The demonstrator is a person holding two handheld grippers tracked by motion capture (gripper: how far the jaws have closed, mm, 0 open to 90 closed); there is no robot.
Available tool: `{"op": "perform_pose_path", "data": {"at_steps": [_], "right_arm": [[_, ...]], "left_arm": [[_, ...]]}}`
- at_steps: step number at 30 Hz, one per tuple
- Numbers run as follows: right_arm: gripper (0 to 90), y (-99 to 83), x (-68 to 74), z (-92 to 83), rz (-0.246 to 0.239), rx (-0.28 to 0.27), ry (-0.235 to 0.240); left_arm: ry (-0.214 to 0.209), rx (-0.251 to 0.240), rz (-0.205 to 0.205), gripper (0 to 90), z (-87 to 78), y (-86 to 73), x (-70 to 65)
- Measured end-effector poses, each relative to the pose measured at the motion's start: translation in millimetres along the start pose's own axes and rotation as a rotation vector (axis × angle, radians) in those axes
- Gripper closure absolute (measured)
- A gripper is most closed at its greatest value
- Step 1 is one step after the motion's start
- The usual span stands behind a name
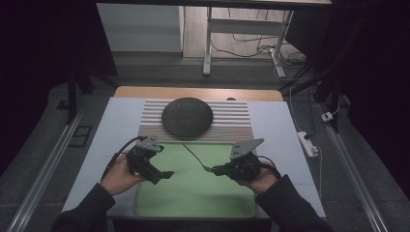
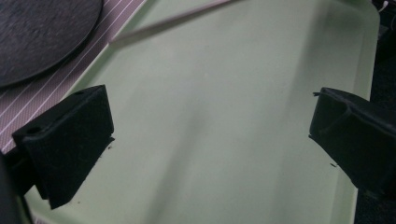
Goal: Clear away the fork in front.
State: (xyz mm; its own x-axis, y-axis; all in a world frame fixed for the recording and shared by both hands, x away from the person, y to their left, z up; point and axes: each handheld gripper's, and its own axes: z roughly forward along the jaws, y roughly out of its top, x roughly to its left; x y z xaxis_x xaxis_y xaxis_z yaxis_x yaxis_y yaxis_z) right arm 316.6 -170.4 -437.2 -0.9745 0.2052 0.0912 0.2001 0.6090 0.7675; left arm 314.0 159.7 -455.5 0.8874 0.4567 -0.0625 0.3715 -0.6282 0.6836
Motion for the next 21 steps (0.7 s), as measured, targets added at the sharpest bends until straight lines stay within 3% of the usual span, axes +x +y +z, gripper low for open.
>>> {"op": "perform_pose_path", "data": {"at_steps": [10,16,21], "right_arm": [[89.7,1.4,10.0,0.3,-0.041,-0.001,0.066],[89.7,4.2,14.8,0.4,-0.067,-0.005,0.105],[89.7,5.8,17.6,1.4,-0.082,-0.002,0.139]], "left_arm": [[-0.077,0.038,0.107,0.0,19.1,20.1,5.3],[-0.101,0.077,0.201,3.0,29.0,28.2,1.4],[-0.114,0.097,0.265,16.3,31.4,30.5,-0.8]]}}
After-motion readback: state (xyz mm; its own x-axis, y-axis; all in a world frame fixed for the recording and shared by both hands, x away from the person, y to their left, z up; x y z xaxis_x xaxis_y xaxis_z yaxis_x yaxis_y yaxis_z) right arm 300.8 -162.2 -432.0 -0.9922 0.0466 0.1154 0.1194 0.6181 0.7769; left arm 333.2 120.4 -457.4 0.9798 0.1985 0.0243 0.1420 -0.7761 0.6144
